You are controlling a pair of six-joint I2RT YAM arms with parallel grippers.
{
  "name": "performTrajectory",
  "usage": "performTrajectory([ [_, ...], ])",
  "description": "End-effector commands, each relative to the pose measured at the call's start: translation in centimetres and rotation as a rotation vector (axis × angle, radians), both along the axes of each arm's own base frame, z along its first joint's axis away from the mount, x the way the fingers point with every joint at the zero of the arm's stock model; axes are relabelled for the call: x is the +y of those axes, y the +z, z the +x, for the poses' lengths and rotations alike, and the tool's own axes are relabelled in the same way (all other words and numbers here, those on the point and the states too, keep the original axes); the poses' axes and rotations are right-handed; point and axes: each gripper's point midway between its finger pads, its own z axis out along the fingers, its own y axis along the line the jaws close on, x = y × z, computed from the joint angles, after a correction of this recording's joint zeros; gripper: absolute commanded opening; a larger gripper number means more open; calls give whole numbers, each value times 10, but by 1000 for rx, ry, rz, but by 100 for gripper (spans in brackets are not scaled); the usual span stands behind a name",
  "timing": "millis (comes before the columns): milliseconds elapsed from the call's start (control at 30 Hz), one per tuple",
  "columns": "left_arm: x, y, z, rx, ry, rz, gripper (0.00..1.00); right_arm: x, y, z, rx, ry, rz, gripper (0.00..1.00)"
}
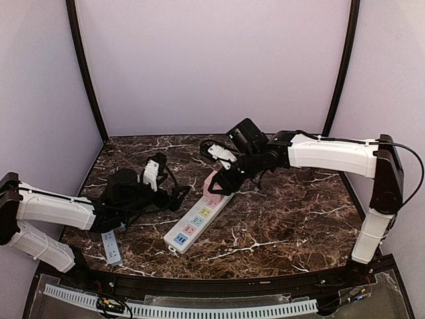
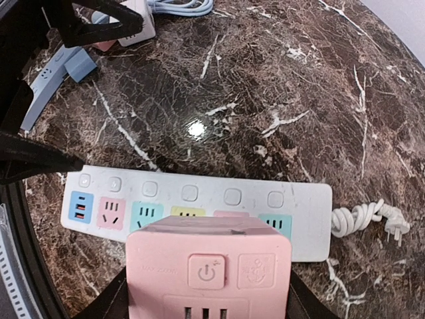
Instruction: Insert the plug
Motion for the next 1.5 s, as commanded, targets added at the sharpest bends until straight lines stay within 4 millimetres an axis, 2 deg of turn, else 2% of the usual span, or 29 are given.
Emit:
performTrajectory([
  [0, 47, -15, 22, 37, 301, -71, 99, 13, 12, 32, -53, 35, 36, 2],
  [233, 73, -15, 26, 6, 420, -31, 99, 23, -15, 52, -47, 43, -24, 0],
  [467, 88, -24, 32, 13, 477, -19, 99, 15, -39, 66, -43, -22, -87, 0],
  [667, 92, -23, 32, 9, 490, -23, 99, 1, -46, 74, -33, -89, -93, 0],
  [900, 91, -24, 31, 13, 480, -28, 99, -4, -57, 74, -4, -113, -78, 0],
  [1100, 90, -24, 31, 13, 476, -31, 99, -9, -58, 77, -1, -137, -73, 0],
  [1300, 90, -25, 31, 13, 476, -30, 99, -7, -61, 67, 45, -118, -52, 0],
  [1467, 90, -24, 31, 13, 472, -32, 99, -12, -54, 63, 47, -133, -42, 0],
])
